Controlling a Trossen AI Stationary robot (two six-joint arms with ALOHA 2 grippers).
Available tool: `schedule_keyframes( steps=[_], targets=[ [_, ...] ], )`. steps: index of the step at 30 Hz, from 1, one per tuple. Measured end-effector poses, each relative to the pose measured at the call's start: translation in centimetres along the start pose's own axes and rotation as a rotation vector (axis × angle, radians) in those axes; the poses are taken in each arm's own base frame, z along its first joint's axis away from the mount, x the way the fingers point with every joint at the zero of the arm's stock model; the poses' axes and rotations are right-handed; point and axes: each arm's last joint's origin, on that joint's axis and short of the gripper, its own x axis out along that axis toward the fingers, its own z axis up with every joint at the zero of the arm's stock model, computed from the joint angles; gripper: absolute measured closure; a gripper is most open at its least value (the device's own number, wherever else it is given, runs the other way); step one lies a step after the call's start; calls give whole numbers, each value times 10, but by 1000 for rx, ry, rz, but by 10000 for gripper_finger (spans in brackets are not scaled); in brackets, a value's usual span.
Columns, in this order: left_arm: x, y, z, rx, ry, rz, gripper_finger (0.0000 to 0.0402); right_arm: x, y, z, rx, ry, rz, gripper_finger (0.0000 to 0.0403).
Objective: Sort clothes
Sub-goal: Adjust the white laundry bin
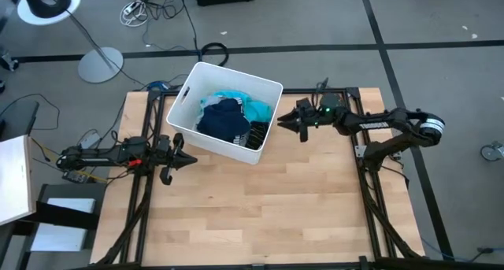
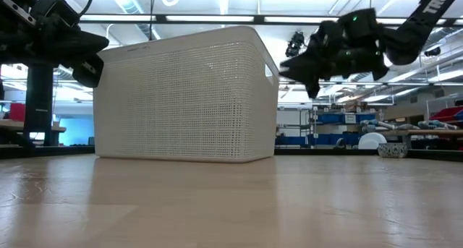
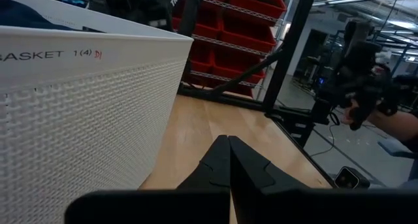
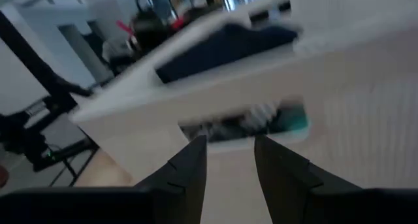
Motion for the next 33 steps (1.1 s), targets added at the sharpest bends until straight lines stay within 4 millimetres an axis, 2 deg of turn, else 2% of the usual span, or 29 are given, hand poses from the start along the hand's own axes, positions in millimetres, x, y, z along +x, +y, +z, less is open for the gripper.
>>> schedule_keyframes(
  steps=[5, 10, 14, 17, 22, 27, 33],
  targets=[
    [0, 0, 0, 0, 0, 0, 400, -20, 13, 26, -89, -108, 22, 276],
    [0, 0, 0, 0, -1, 6, 400, -40, 40, 43, -266, -167, 48, 277],
    [0, 0, 0, 1, -1, 12, 400, -41, 59, 60, -360, -141, -10, 277],
    [0, 1, 0, 1, -2, 16, 400, -33, 70, 83, -403, -38, -115, 277],
    [0, 0, 0, 1, -3, 16, 400, -9, 83, 132, -400, 186, -265, 277],
    [0, 0, 0, 0, -3, 16, 400, 25, 83, 172, -447, 460, -261, 277],
    [0, 1, 0, -2, -2, 17, 400, 53, 90, 197, -598, 799, -150, 276]
  ],
)
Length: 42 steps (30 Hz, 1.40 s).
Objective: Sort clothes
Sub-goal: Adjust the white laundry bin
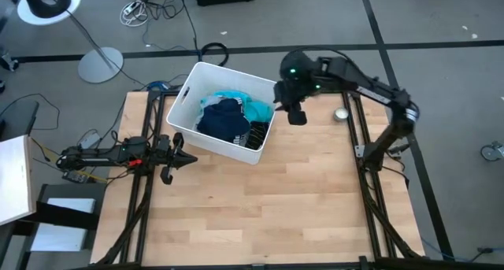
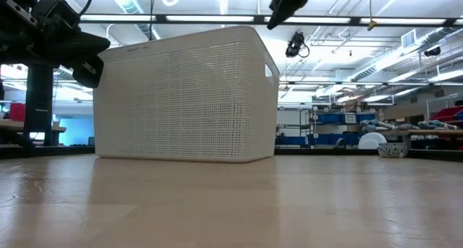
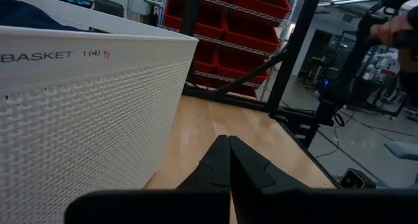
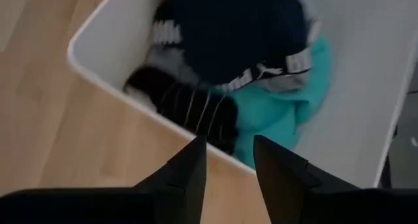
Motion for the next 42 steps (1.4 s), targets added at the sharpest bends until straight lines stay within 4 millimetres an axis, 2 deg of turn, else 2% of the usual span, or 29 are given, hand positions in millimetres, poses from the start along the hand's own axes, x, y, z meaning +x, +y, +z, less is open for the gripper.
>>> schedule_keyframes(
  steps=[3, 6, 11, 15, 21, 28, 36, 42],
  targets=[
    [0, 0, 0, 3, 0, 1, 400, 7, 4, 13, -97, 99, 26, 278],
    [0, 0, 0, 3, 0, 0, 400, 22, 11, 20, -171, 200, 38, 281],
    [0, 0, 0, 1, 0, 1, 400, 56, 22, 23, -228, 310, 95, 287],
    [0, 0, 0, -1, 1, 1, 400, 70, 25, 24, -270, 345, 113, 288],
    [0, 0, 0, -1, 1, 1, 400, 71, 26, 24, -294, 347, 116, 299],
    [0, 0, 0, 1, 0, 1, 400, 72, 22, 22, -279, 335, 135, 394],
    [0, 0, 0, -1, -1, 0, 400, 68, 22, 20, -278, 353, 129, 400],
    [0, 0, 0, 1, -2, 0, 400, 62, 22, 21, -250, 332, 91, 390]
  ],
)
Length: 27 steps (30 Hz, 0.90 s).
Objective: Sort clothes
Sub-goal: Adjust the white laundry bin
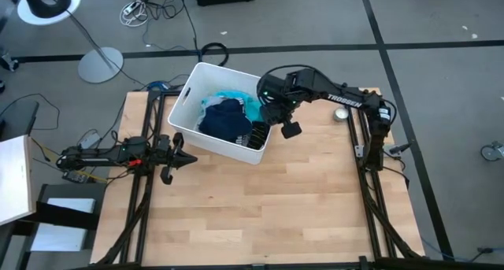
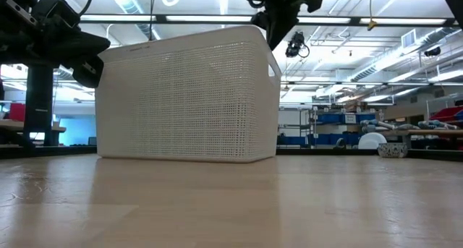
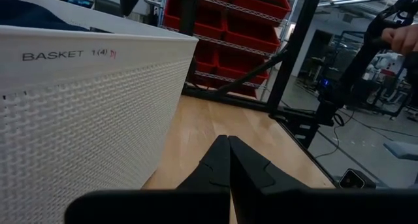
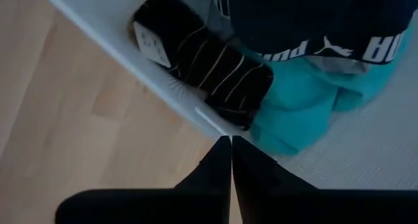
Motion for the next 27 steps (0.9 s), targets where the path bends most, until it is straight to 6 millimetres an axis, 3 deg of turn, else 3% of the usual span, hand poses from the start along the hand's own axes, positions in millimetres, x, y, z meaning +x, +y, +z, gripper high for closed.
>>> schedule_keyframes(
  steps=[7, 11, 16, 27],
  targets=[
    [0, 0, 0, 1, -1, 0, 400, 3, -6, 11, 24, -85, -65, 397],
    [0, 0, 0, 0, -2, 0, 400, 20, -6, 10, 25, -44, -30, 399],
    [0, 0, 0, 1, -2, -1, 400, 31, -8, -3, 58, 66, 4, 401],
    [0, 0, 0, 1, -2, -2, 400, 14, -31, -48, 280, 206, -29, 402]
  ],
)
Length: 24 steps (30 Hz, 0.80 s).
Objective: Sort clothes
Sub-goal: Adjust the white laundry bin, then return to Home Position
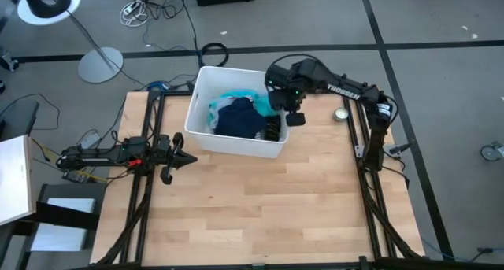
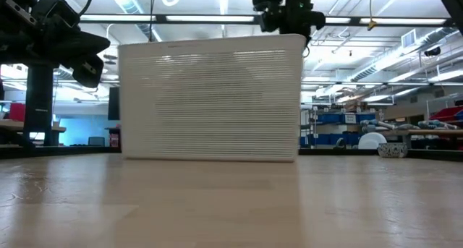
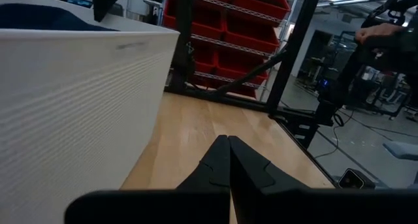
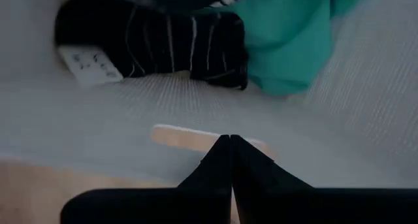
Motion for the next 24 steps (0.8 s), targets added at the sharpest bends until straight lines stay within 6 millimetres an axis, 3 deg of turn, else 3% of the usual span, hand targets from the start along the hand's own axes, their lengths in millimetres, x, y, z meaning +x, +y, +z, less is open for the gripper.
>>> schedule_keyframes(
  steps=[6, 9, 15, 20, 24],
  targets=[
    [0, 0, 0, 1, 2, 0, 400, 1, -12, -10, 75, 25, -7, 402],
    [0, 0, 0, 15, 2, 1, 400, -8, -15, -14, 103, -17, -26, 402],
    [0, 0, 0, 23, 2, 6, 400, -64, -6, -32, 145, -304, -78, 403],
    [0, 0, 0, 27, 2, 13, 400, -119, 16, -70, 266, -517, -59, 403],
    [0, 1, 0, 43, 1, 22, 400, -139, 41, -105, 328, -586, -65, 403]
  ],
)
